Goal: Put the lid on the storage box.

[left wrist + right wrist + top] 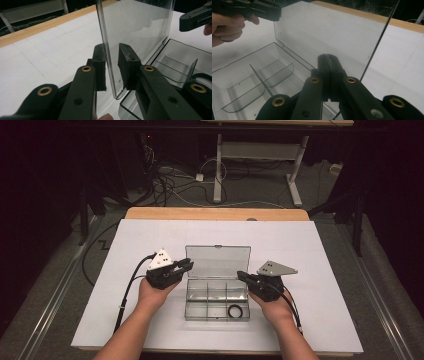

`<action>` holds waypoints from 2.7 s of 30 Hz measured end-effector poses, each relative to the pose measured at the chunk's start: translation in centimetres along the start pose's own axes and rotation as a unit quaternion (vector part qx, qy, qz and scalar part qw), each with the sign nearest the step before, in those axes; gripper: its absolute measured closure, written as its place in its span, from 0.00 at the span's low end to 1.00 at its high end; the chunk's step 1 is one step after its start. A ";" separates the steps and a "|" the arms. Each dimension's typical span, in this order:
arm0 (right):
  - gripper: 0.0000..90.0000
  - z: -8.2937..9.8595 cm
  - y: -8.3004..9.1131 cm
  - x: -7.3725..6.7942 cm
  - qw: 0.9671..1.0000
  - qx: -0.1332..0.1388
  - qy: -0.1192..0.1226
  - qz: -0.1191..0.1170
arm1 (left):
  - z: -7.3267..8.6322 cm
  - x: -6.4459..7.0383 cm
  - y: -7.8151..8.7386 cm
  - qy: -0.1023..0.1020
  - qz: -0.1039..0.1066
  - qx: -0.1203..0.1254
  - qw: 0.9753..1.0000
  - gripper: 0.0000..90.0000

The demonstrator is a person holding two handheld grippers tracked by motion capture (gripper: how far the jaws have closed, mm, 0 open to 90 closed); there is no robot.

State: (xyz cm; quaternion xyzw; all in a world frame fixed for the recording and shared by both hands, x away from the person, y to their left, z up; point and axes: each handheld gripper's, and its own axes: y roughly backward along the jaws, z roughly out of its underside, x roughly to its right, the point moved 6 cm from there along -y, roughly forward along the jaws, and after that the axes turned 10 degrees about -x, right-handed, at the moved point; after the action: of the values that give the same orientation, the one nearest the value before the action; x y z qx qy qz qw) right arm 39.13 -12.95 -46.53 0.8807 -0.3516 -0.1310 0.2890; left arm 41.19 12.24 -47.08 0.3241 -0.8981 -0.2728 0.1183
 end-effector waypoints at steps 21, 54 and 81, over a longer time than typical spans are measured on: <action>1.00 0.1 0.6 -0.6 1.000 0.003 0.009 0.009 | 0.6 1.4 1.0 -0.008 -0.004 0.001 1.000 0.83; 1.00 1.6 2.1 -1.6 1.000 0.007 0.010 0.017 | 3.9 3.5 3.5 -0.012 -0.002 -0.011 1.000 0.81; 1.00 4.6 2.2 -3.2 1.000 -0.014 0.021 0.018 | 6.0 6.8 3.3 0.006 0.087 -0.025 0.996 0.97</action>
State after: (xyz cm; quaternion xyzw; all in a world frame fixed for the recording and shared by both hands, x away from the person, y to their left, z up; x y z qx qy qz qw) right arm 33.66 -13.98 -48.77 0.8727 -0.3591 -0.1126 0.3110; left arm 32.01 12.41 -49.91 0.2429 -0.9152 -0.2818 0.1551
